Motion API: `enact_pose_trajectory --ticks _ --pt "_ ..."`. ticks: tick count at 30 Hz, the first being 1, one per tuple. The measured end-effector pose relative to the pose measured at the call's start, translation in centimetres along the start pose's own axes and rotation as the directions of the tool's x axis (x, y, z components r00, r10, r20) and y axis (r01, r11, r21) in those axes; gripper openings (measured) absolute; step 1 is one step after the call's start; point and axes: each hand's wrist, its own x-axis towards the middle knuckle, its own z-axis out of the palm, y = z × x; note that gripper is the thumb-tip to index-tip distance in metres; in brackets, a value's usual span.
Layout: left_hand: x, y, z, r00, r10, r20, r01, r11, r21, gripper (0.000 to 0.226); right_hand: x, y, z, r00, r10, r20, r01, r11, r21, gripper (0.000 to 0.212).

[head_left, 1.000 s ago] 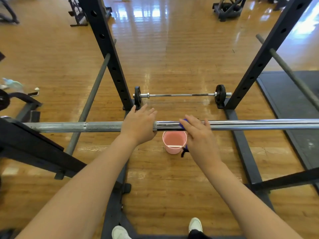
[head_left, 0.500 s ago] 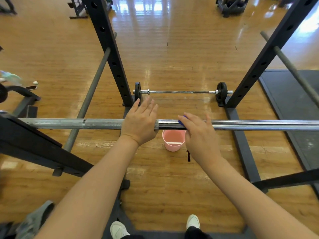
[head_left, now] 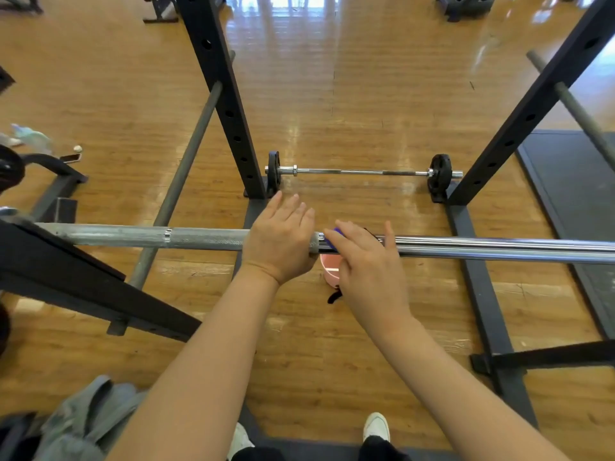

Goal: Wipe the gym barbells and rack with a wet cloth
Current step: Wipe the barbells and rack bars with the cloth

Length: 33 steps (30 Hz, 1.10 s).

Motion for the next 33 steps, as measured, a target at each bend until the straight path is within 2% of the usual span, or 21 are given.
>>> enact_pose_trajectory --ticks 3,6,8,12,16,18,22,25,30,33 --pt "0.0 0.0 -0.1 1.000 -0.007 0.005 0.007 1.000 -0.005 0.044 -1.1 1.4 -1.2 0.999 0.031 -0.037 -0.032 0.999 -0.019 0.034" --pt "0.0 0.0 -0.1 1.000 -0.012 0.008 0.012 1.000 -0.014 0.052 -0.6 1.7 -2.3 0.992 0.116 -0.045 -0.116 0.993 0.012 0.045" --pt "0.0 0.0 0.0 1.000 0.003 -0.021 -0.003 1.000 0.003 0.046 0.4 1.0 -1.7 0.988 0.146 -0.049 -0.145 0.989 0.018 0.040" --pt "-0.1 0.1 -0.1 0.998 -0.007 -0.061 0.008 1.000 0.002 0.040 1.4 -1.6 0.8 0.999 0.011 -0.034 -0.012 1.000 -0.020 0.033" --pt "-0.1 0.1 0.2 0.998 -0.006 -0.067 0.006 1.000 0.003 0.040 -0.1 -0.9 0.4 0.998 -0.063 0.020 0.064 0.996 -0.063 0.040" --pt "-0.1 0.0 0.2 0.998 0.000 -0.065 0.002 1.000 0.019 0.043 -0.7 0.4 -0.9 0.999 -0.049 0.006 0.049 0.993 -0.108 0.034" --pt "0.0 0.0 0.1 0.999 -0.011 -0.049 0.012 1.000 0.005 0.035 0.1 0.9 -1.4 0.998 0.066 -0.022 -0.068 0.991 -0.113 0.047" --pt "-0.1 0.1 0.0 0.998 -0.012 -0.054 0.011 0.999 -0.034 0.032 0.7 -0.8 0.3 1.000 -0.015 -0.012 0.013 0.986 -0.168 0.034" --pt "-0.1 0.1 0.2 0.997 -0.017 -0.079 0.013 0.998 -0.058 0.032 -0.2 -1.0 1.5 0.992 -0.118 -0.032 0.111 0.980 -0.163 0.048" --pt "-0.1 0.1 0.3 0.997 -0.011 -0.075 0.007 0.999 -0.053 0.023 -1.0 0.9 0.6 0.988 -0.147 -0.052 0.138 0.979 -0.148 0.036"
